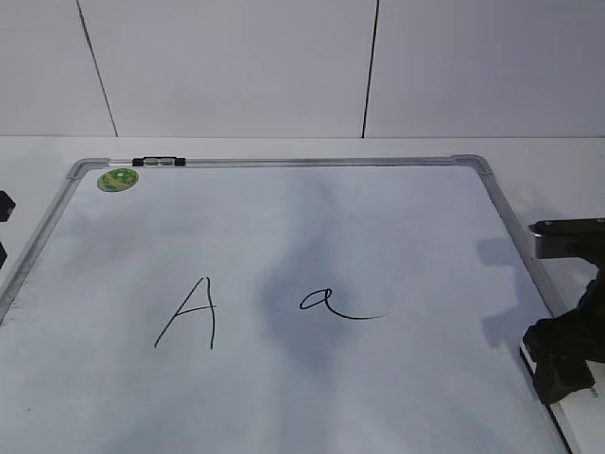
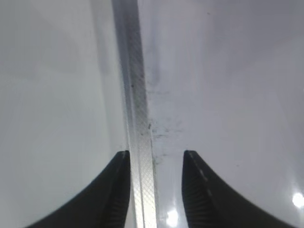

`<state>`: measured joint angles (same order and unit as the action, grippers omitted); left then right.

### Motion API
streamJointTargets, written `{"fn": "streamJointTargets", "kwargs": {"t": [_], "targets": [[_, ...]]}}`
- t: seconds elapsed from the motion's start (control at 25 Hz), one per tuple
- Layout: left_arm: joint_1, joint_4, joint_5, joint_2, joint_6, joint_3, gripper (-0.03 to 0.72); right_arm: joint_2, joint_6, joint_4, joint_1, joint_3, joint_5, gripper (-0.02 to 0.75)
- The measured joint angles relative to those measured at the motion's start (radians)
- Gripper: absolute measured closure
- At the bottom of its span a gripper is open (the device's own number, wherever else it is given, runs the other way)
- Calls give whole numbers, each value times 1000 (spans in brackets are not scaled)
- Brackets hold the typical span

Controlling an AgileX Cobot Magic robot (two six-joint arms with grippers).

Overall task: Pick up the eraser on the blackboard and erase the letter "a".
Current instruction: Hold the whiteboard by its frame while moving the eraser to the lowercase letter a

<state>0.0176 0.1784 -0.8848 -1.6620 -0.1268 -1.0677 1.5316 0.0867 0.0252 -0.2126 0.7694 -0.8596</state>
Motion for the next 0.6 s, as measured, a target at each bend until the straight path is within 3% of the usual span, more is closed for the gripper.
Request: {"fn": "streamJointTargets", "kwargs": {"t": [0.6], "targets": [[29, 32, 51, -194, -54, -103, 529, 0, 1, 0, 0, 0, 2, 152]]}}
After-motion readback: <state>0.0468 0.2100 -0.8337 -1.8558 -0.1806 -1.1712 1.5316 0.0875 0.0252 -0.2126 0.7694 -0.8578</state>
